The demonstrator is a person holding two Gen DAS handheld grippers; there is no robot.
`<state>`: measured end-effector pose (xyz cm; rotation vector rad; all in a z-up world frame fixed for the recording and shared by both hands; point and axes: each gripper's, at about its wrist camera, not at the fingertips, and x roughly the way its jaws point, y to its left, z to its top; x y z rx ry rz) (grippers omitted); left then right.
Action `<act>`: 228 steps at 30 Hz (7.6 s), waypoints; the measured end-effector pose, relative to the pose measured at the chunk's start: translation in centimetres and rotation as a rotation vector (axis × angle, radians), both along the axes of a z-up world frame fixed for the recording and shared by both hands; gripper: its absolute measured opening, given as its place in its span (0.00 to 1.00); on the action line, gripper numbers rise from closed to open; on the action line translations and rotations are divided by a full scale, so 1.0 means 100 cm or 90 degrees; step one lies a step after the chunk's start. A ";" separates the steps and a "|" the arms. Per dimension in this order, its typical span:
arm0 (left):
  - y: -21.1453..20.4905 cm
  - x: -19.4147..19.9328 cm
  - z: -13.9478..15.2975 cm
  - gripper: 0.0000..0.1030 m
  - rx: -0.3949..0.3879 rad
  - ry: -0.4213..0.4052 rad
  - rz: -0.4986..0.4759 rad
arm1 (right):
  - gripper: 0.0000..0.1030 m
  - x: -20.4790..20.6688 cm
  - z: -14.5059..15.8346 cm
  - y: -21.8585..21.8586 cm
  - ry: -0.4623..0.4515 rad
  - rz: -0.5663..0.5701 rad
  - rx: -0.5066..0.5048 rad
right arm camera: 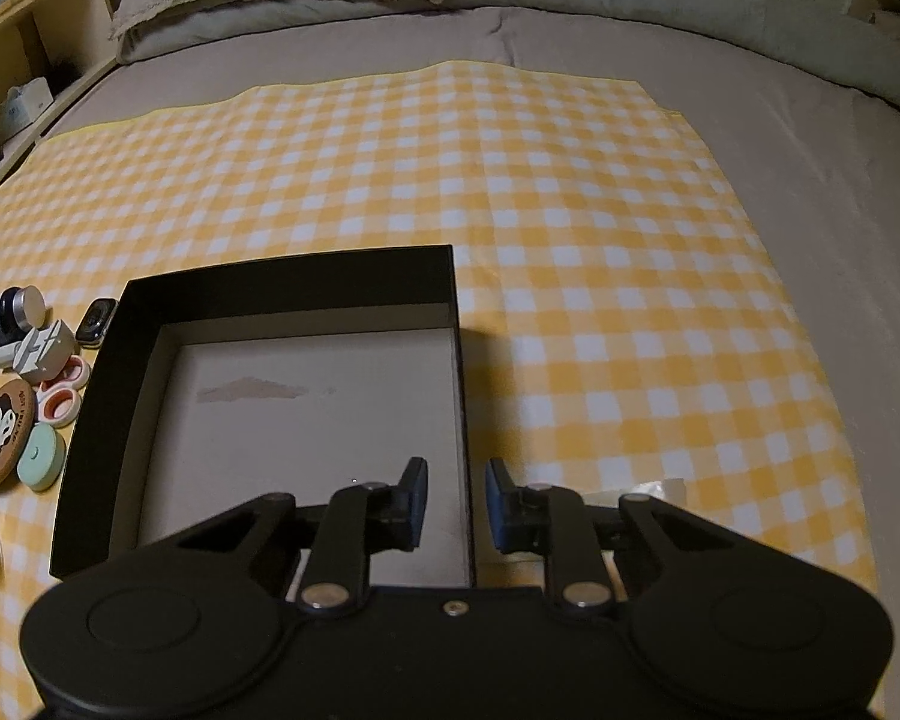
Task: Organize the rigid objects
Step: 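Lower the left gripper onto the playing-card box and close on it, then carry the card box into the black box and open the left gripper, then move the left gripper to the panda cork coaster and grasp it, then carry the panda coaster into the black box and release it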
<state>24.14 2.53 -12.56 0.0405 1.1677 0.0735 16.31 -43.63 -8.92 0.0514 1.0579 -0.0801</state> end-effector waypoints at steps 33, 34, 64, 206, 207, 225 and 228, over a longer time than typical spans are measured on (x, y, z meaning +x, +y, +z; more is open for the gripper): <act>-0.104 -0.038 0.093 0.58 -0.307 -0.054 -0.072 | 0.03 0.002 -0.005 -0.002 0.004 -0.008 -0.002; -0.110 -0.039 0.095 0.58 -0.316 -0.053 -0.079 | 0.03 0.002 -0.005 -0.002 0.004 -0.007 -0.001; -0.289 -0.038 0.037 0.74 -0.392 0.031 -0.114 | 0.04 -0.008 -0.002 -0.009 0.009 0.022 0.063; -0.273 -0.020 0.031 0.99 -0.091 -0.105 -0.489 | 0.03 0.019 -0.016 -0.020 0.075 -0.019 0.031; -0.273 -0.020 0.032 0.99 -0.090 -0.105 -0.490 | 0.03 0.019 -0.016 -0.020 0.075 -0.018 0.029; -0.257 -0.041 0.057 0.99 -0.122 -0.098 -0.494 | 0.02 0.014 -0.016 -0.016 0.076 -0.011 0.012; -0.251 -0.046 0.063 0.99 -0.131 -0.100 -0.493 | 0.02 0.011 -0.014 -0.014 0.067 -0.013 0.011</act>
